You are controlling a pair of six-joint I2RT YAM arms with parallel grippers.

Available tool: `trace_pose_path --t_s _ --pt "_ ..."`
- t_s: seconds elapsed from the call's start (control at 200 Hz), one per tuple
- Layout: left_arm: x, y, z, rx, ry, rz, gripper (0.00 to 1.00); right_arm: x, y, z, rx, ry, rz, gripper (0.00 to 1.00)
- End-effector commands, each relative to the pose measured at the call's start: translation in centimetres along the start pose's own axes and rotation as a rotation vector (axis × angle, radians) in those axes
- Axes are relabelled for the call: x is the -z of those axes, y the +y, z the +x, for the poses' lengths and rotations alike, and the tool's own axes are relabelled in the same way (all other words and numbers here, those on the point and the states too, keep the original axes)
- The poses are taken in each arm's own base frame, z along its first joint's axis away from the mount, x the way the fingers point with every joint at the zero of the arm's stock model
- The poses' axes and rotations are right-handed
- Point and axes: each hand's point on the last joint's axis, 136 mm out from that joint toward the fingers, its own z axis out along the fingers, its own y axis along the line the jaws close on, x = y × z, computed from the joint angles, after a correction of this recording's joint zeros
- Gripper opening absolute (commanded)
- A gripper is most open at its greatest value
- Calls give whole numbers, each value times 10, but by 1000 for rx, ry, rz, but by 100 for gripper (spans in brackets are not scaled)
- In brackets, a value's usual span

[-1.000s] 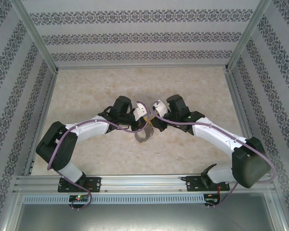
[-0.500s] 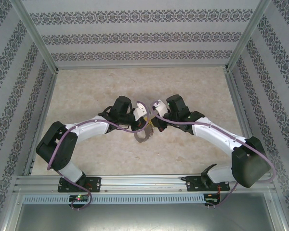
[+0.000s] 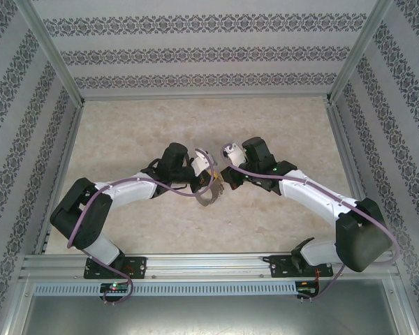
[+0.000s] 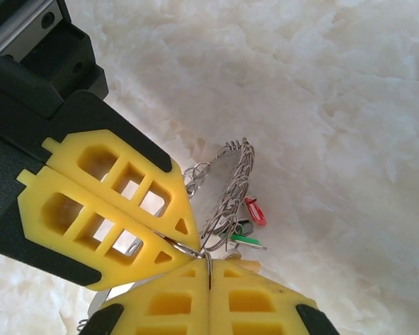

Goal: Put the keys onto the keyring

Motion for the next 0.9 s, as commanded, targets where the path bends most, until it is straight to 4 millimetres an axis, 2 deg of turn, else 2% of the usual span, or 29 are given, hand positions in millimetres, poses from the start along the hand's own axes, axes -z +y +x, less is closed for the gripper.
trace_pose_path --t_s 0.0,0.095,0.23,0.51,0.769,0.894 --pt "6 -6 -11 -8 -38 5 7 10 7 -15 38 -59 -18 0" --pt "4 -7 -9 -11 -16 18 13 12 20 -19 78 -68 -59 0" --pt "3 -7 -10 -14 -5 25 15 14 31 -23 109 -77 -94 0" --pt "3 -9 -16 -24 -12 41 21 15 36 -21 129 -70 -105 0" --pt "3 -11 -21 -32 -16 58 19 15 36 -21 136 -68 -105 0" --pt "4 -11 -20 -35 -11 59 8 14 34 -20 134 -65 -92 0"
